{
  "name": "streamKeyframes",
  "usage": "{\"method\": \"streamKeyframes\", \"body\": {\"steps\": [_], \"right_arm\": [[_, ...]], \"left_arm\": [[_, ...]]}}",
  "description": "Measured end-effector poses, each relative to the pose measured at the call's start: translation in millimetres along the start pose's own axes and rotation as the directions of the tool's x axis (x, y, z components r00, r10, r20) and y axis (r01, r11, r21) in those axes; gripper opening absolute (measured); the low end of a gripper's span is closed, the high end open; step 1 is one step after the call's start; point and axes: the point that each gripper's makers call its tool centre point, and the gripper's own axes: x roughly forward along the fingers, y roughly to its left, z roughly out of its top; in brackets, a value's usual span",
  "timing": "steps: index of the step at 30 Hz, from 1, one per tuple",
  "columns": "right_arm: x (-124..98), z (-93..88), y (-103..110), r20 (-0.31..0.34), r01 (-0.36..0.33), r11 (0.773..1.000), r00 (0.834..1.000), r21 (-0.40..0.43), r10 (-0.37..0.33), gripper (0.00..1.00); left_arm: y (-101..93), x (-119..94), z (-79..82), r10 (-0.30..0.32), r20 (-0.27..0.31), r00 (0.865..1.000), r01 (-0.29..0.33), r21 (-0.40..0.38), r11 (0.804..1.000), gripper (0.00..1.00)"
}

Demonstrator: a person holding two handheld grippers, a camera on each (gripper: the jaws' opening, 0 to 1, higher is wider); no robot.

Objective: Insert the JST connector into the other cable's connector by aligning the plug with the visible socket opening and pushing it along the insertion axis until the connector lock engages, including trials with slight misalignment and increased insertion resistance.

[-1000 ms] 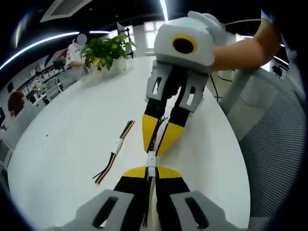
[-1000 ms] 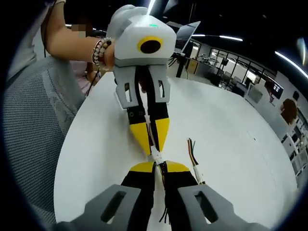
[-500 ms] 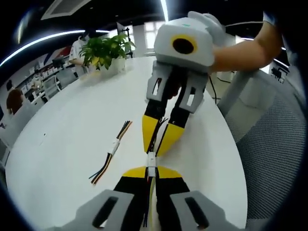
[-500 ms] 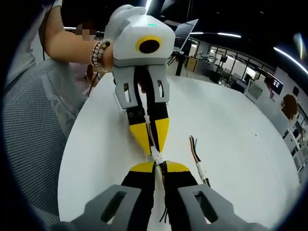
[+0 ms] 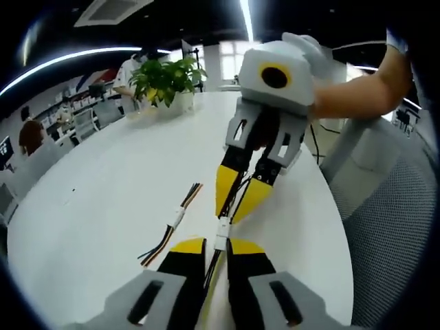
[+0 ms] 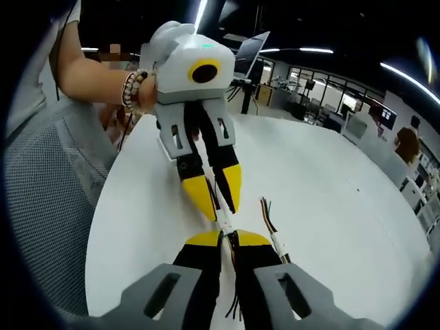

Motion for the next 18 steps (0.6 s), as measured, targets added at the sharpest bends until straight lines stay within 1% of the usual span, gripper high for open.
{"method": "streamKeyframes", "body": {"steps": [4, 9, 11, 12, 14, 18], "right_arm": [[0.2, 2.4, -0.2, 0.015, 0.0, 1.0, 1.0, 0.011, 0.0, 0.03], [0.3, 3.6, 0.3, 0.02, -0.001, 1.0, 1.0, 0.012, 0.001, 0.03], [0.6, 3.3, 0.3, 0.019, -0.001, 1.0, 1.0, 0.014, 0.001, 0.03], [0.7, 3.3, -0.1, 0.02, 0.001, 1.0, 1.0, 0.014, -0.001, 0.03], [0.8, 3.7, -1.5, 0.029, 0.002, 1.0, 1.0, 0.03, -0.003, 0.03], [0.6, 3.6, -0.9, 0.029, 0.002, 0.999, 1.0, 0.034, -0.003, 0.03]], "left_arm": [[1.7, -2.0, -2.1, 0.002, 0.005, 1.0, -0.002, -0.013, 1.0, 0.05], [1.0, -2.6, -7.8, -0.003, -0.013, 1.0, 0.003, -0.015, 1.0, 0.05], [-0.3, -2.3, -8.3, -0.009, -0.016, 1.0, 0.008, -0.013, 1.0, 0.03], [-1.7, -2.0, -8.1, -0.015, -0.015, 1.0, 0.014, -0.011, 1.0, 0.0], [-1.3, -1.3, -7.7, -0.008, -0.017, 1.0, 0.008, 0.003, 1.0, 0.0], [-1.5, -1.4, -7.4, -0.009, -0.018, 1.0, 0.009, -0.001, 1.0, 0.0]]}}
